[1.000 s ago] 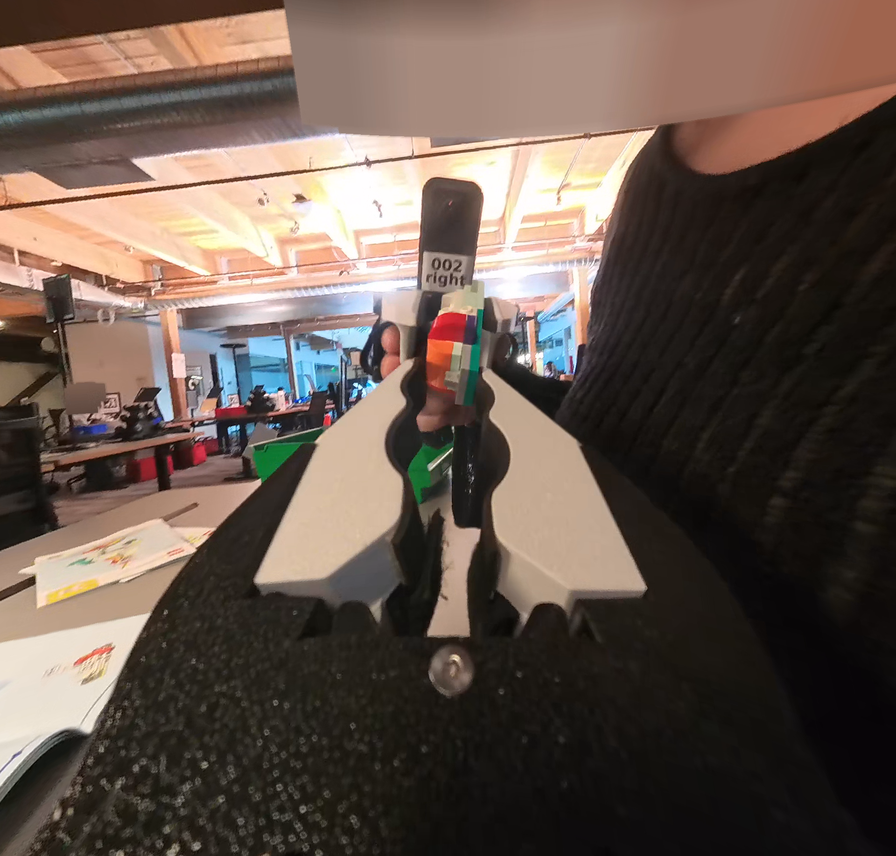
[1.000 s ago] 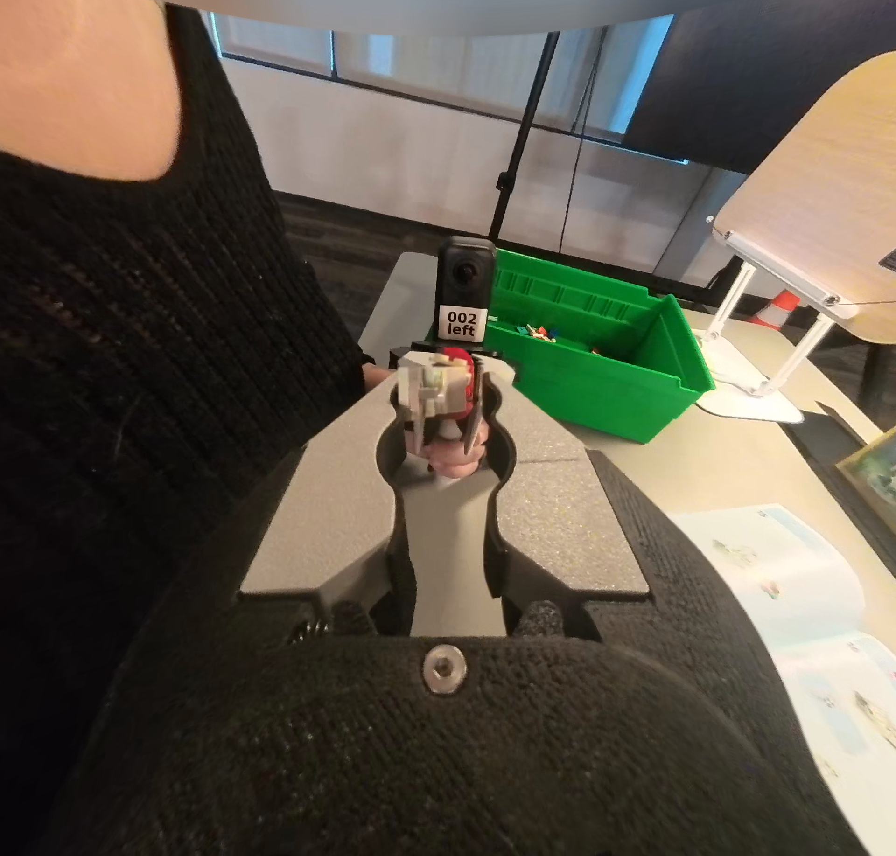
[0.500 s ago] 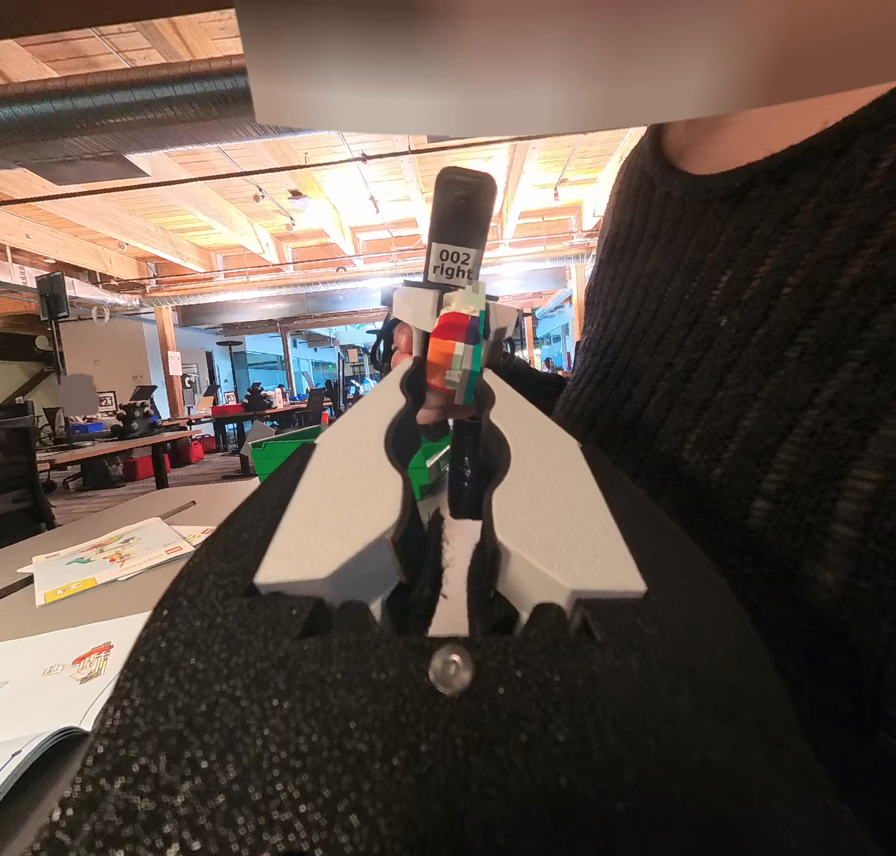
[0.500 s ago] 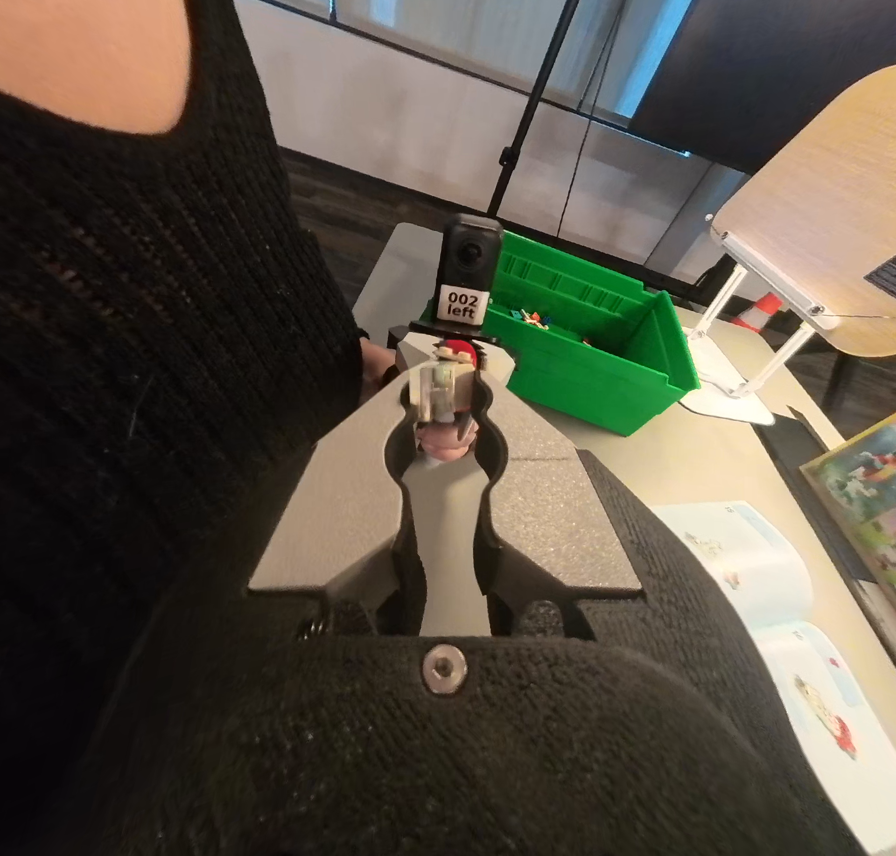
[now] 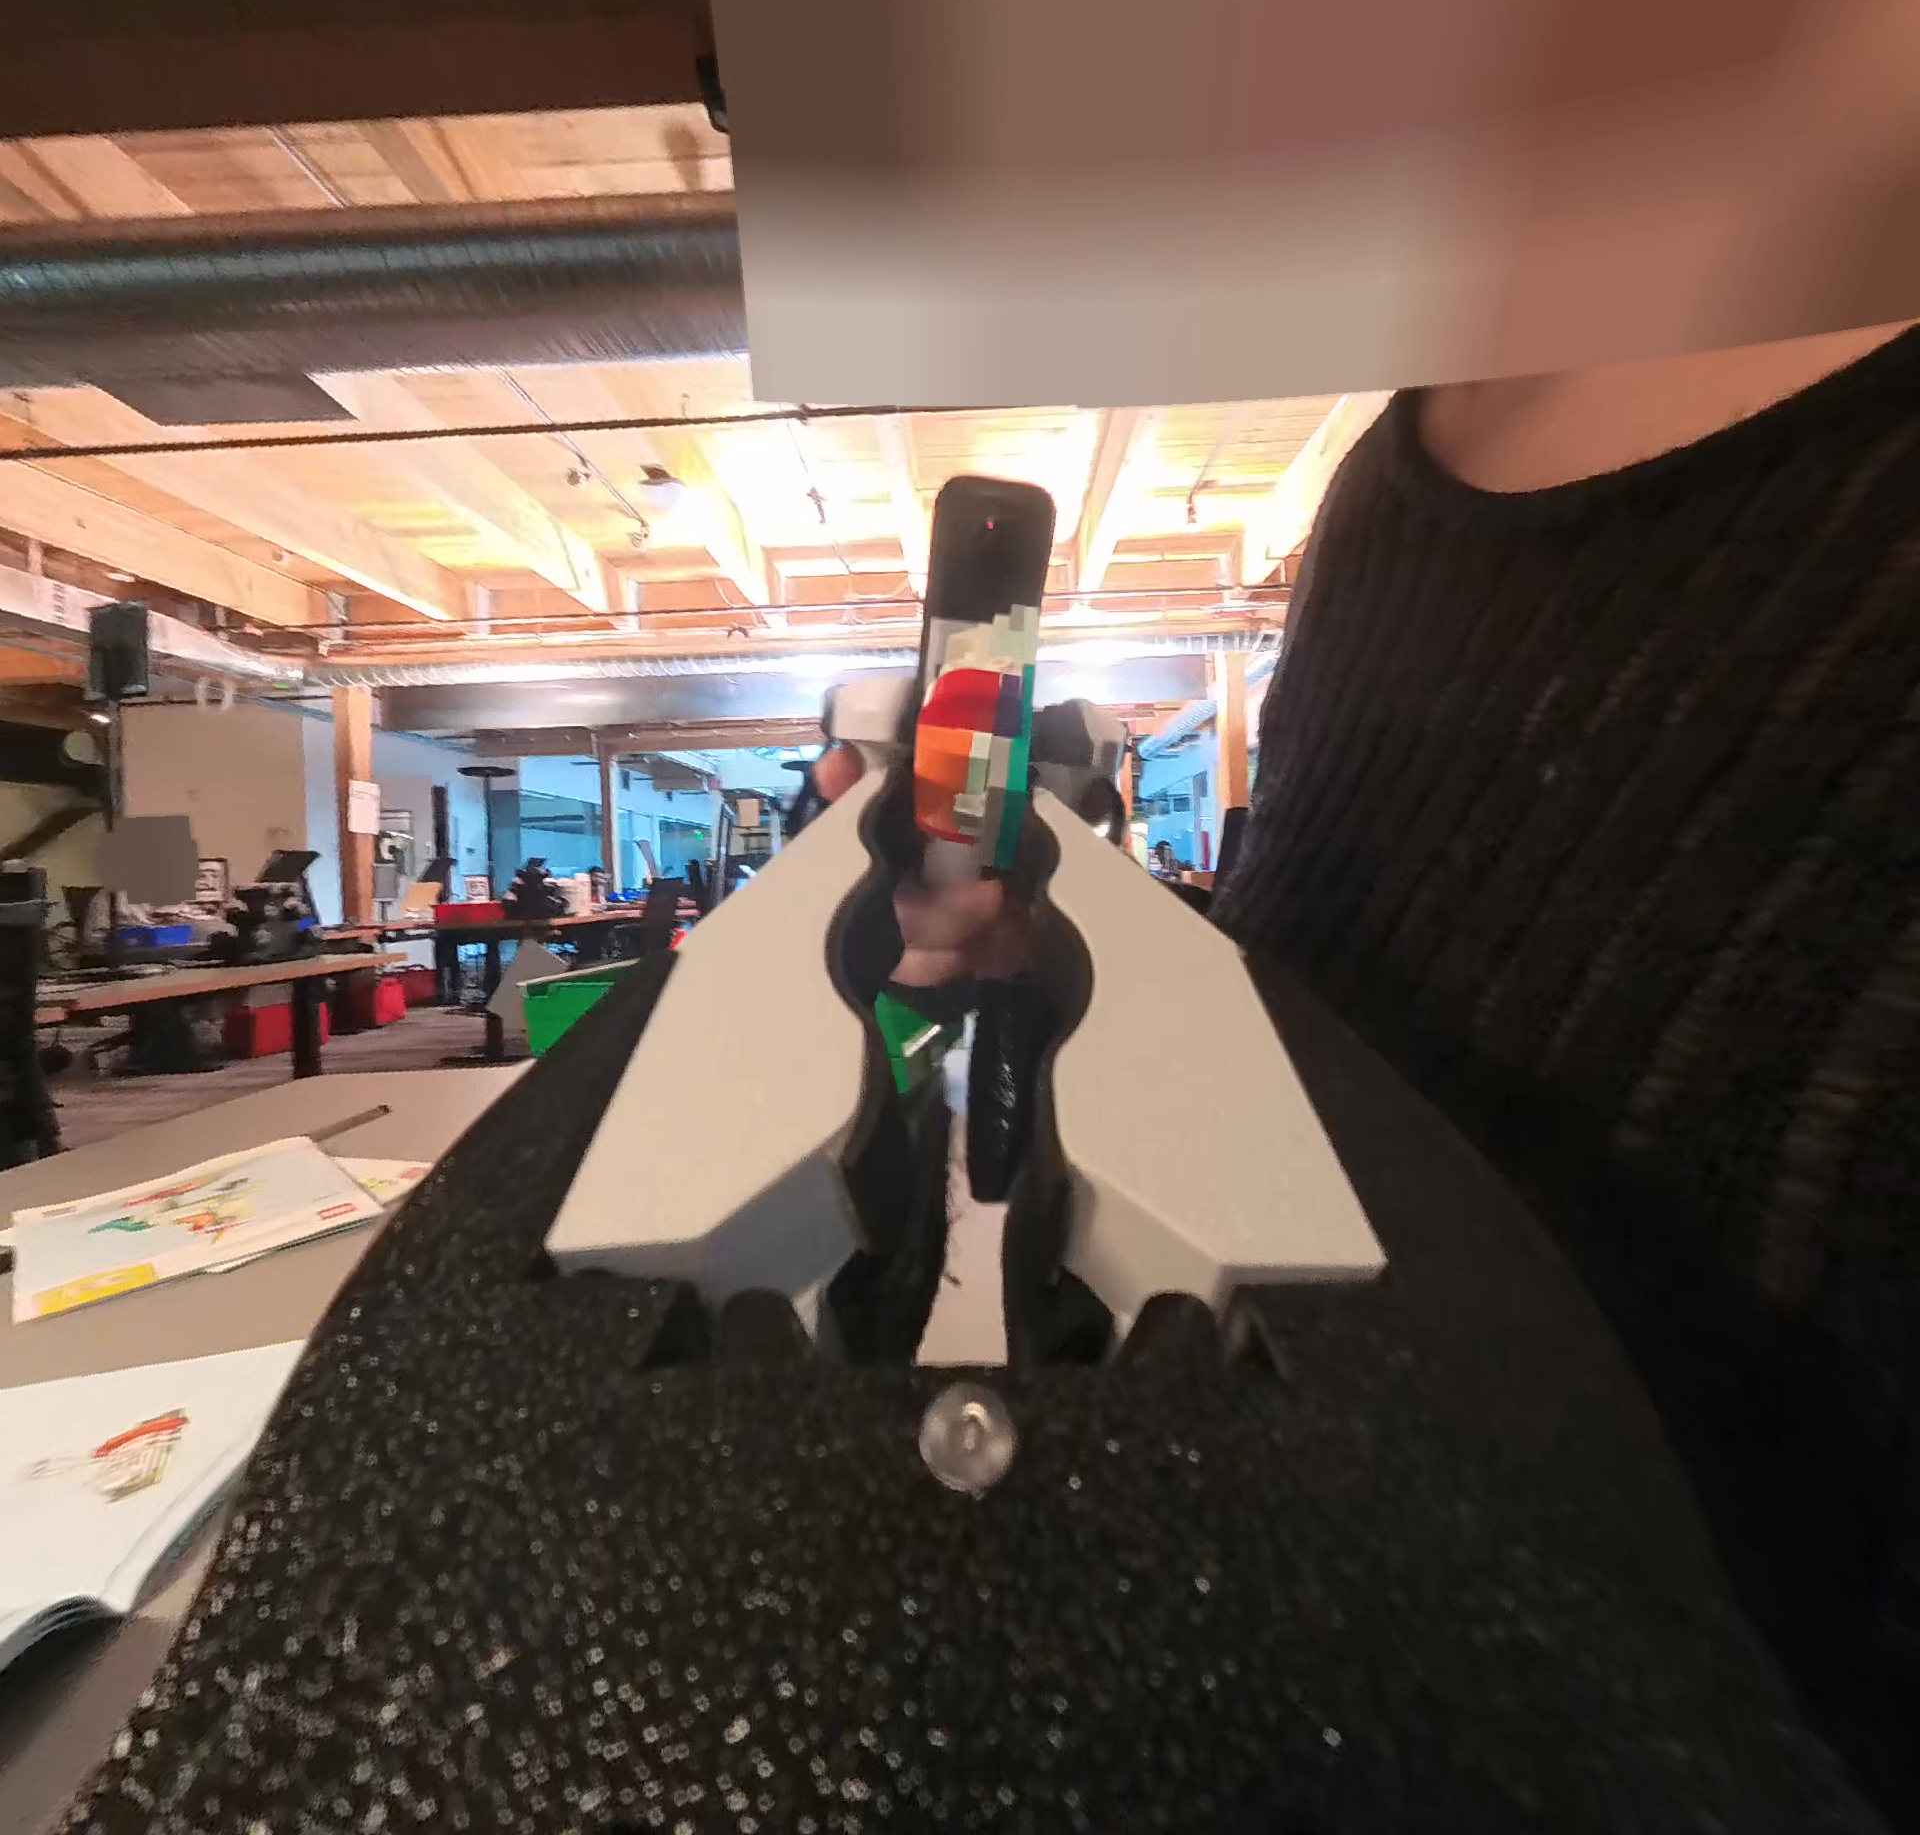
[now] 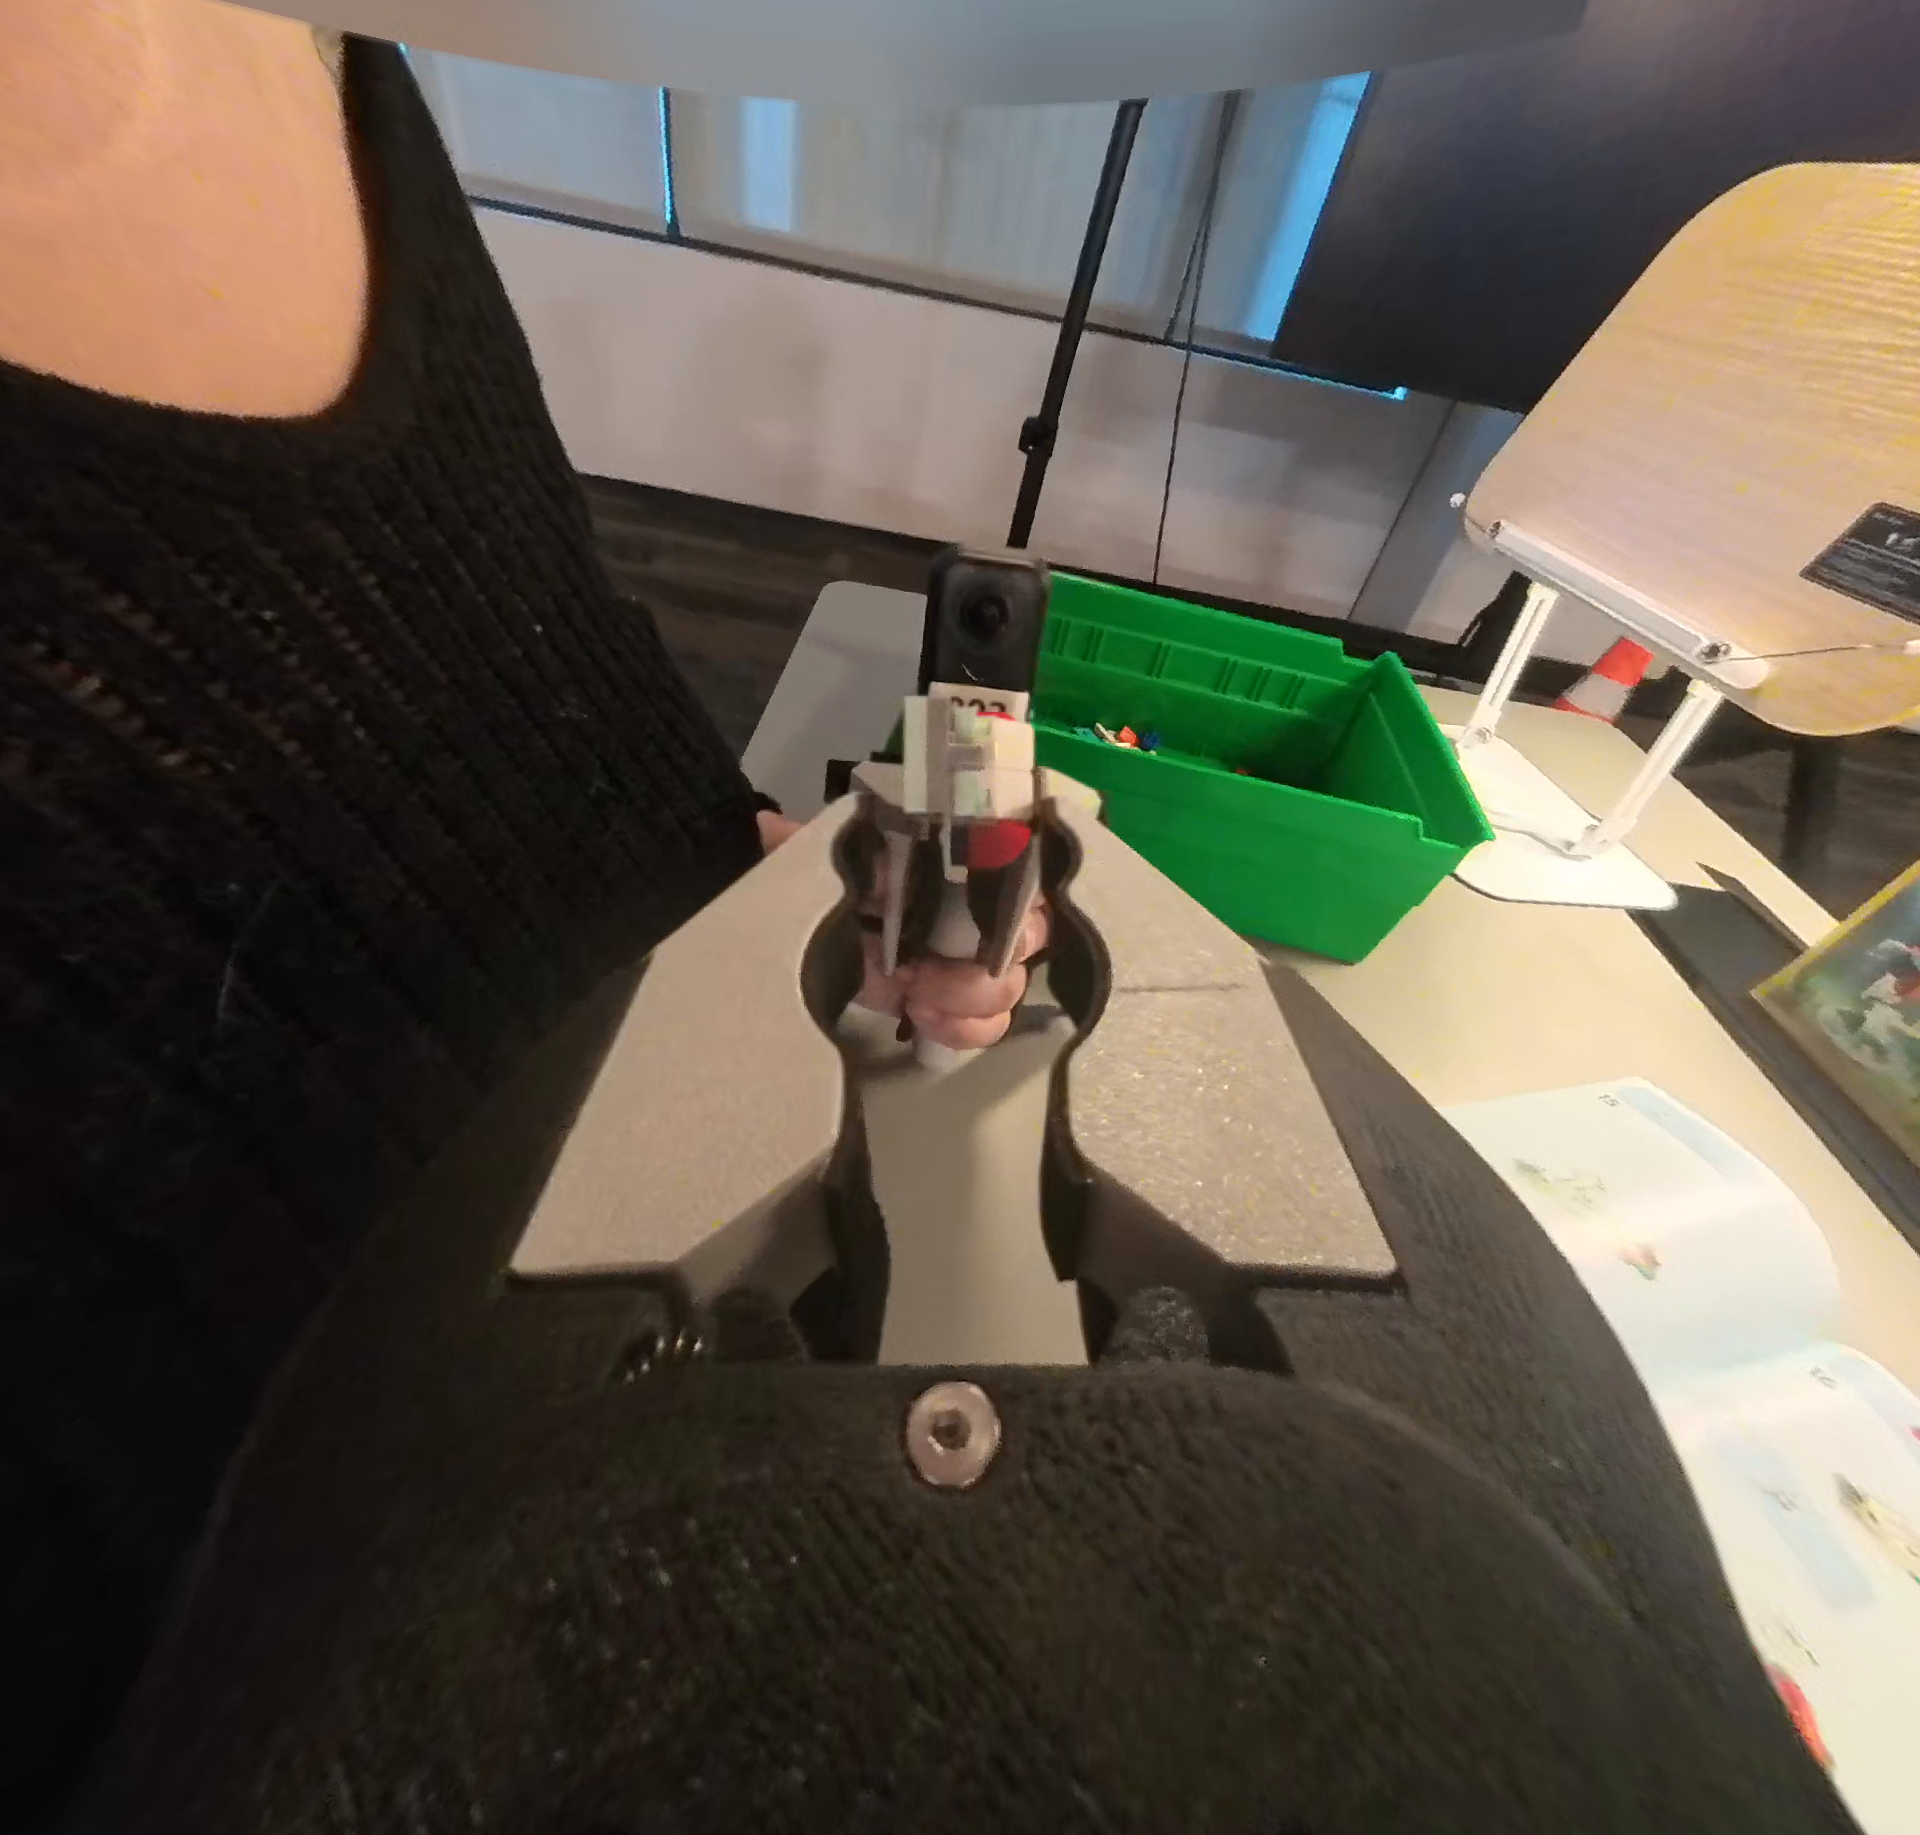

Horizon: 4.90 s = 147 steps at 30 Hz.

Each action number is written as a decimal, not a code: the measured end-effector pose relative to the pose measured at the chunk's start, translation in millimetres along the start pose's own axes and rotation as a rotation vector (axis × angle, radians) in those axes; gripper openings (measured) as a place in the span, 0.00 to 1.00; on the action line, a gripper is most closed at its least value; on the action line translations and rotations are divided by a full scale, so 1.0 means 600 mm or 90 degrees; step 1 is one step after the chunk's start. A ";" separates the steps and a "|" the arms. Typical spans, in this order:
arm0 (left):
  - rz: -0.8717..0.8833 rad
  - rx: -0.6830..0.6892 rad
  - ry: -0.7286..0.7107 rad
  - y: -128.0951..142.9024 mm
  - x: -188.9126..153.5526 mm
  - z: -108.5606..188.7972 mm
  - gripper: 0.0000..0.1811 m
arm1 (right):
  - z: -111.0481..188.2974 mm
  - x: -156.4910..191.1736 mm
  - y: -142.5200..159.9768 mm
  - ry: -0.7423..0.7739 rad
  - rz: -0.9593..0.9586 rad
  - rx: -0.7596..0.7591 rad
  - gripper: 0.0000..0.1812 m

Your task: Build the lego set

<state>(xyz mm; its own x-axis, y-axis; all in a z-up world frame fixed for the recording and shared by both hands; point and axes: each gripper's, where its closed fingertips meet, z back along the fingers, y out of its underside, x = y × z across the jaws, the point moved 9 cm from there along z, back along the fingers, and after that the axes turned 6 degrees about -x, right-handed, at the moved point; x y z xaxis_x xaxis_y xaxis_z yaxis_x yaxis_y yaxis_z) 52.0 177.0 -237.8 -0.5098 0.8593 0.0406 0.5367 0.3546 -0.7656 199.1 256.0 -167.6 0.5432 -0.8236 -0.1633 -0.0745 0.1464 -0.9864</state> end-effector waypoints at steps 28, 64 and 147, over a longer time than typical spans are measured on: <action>-0.564 0.499 -0.027 -0.014 -0.012 -0.077 0.10 | 0.007 0.012 -0.004 0.073 0.325 0.246 0.09; -0.345 0.436 0.022 -0.048 -0.034 -0.082 0.10 | 0.043 0.015 -0.003 0.006 0.252 0.030 0.07; 0.245 0.268 -0.061 -0.052 0.025 -0.073 0.53 | 0.017 0.013 0.003 0.137 0.598 0.083 0.07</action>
<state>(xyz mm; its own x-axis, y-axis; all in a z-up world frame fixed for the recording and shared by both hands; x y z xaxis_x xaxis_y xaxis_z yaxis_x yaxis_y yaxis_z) 57.3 194.9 -184.9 -0.4004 0.8529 -0.3350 0.3916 -0.1713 -0.9041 211.6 255.2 -170.7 0.1446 -0.4205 -0.8957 -0.2994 0.8442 -0.4446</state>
